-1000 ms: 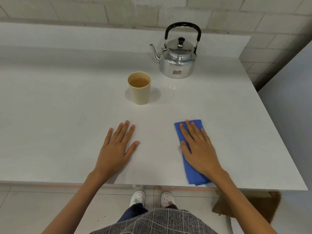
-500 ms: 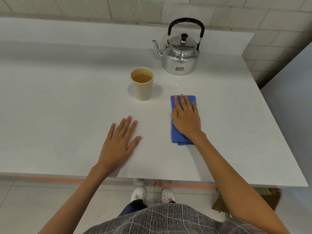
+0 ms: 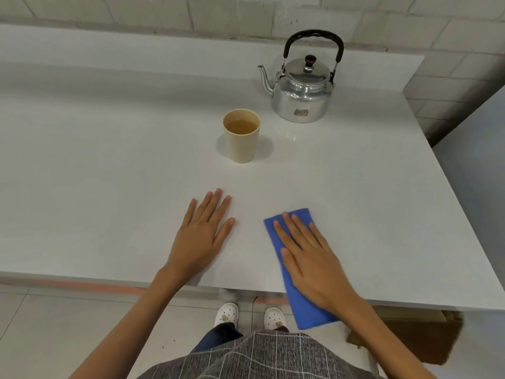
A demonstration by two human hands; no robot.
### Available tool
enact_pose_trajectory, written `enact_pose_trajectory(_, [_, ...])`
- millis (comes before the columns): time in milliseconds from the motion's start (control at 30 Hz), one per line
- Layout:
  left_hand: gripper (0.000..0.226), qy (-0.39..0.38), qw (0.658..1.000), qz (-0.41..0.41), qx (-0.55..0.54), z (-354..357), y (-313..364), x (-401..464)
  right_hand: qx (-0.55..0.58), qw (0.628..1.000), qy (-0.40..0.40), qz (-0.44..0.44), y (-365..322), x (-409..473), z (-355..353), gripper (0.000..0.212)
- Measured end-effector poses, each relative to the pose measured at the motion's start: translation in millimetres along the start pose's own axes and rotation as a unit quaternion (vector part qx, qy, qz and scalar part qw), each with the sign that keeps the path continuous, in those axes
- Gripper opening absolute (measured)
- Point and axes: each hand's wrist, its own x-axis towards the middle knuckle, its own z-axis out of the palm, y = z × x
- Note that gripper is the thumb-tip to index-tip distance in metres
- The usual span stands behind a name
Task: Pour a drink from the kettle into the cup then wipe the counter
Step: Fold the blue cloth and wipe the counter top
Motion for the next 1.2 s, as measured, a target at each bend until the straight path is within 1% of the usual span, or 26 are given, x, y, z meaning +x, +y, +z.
enact_pose_trajectory(100, [0.056, 0.016, 0.999, 0.002, -0.035, -4, 1, -1, -0.01, 0.999, 0.018, 0.04, 29, 0, -10, 0.052])
enact_pose_trajectory(167, [0.051, 0.029, 0.998, 0.007, -0.063, -7, 1, -2, -0.016, 0.996, 0.034, 0.078, 37, 13, -12, 0.052])
enact_pose_trajectory(267, [0.046, 0.039, 0.993, 0.009, -0.108, -12, -2, -6, -0.022, 0.989, 0.064, 0.132, 26, 47, -8, 0.053])
enact_pose_trajectory(367, [0.04, 0.051, 0.987, -0.012, -0.15, -16, -6, -12, -0.016, 0.984, 0.08, 0.157, -2, 83, -2, 0.054])
enact_pose_trajectory(500, [0.032, 0.066, 0.988, -0.029, -0.14, -22, -14, -22, 0.004, 0.99, 0.075, 0.122, -57, 120, 12, 0.054])
enact_pose_trajectory(633, [0.03, 0.084, 0.984, -0.059, -0.148, -28, -18, -34, 0.049, 0.994, 0.062, 0.075, -111, 140, 26, 0.054])
enact_pose_trajectory(800, [0.037, 0.127, 0.96, -0.158, -0.193, -34, -28, -48, 0.15, 0.986, 0.025, 0.073, -156, 165, 27, 0.054])
enact_pose_trajectory(867, [0.038, 0.137, 0.958, -0.174, -0.183, -37, -32, -51, 0.19, 0.979, 0.001, 0.077, -168, 175, 25, 0.053])
enact_pose_trajectory(1000, [0.049, 0.133, 0.961, -0.195, -0.145, -37, -35, -51, 0.291, 0.953, -0.054, 0.063, -183, 193, 11, 0.05])
enact_pose_trajectory(1067, [0.051, 0.135, 0.964, -0.195, -0.12, -37, -36, -48, 0.385, 0.918, -0.071, 0.063, -178, 197, 0, 0.046])
enact_pose_trajectory(1133, [0.05, 0.134, 0.971, -0.17, -0.103, -38, -36, -41, 0.487, 0.867, -0.062, 0.086, -164, 192, -12, 0.042])
enact_pose_trajectory(1167, [0.05, 0.128, 0.975, -0.153, -0.099, -38, -36, -36, 0.511, 0.853, -0.041, 0.096, -154, 189, -17, 0.039])
enact_pose_trajectory(1200, [0.05, 0.118, 0.979, -0.135, -0.095, -39, -35, -29, 0.515, 0.851, -0.013, 0.103, -144, 185, -22, 0.036])
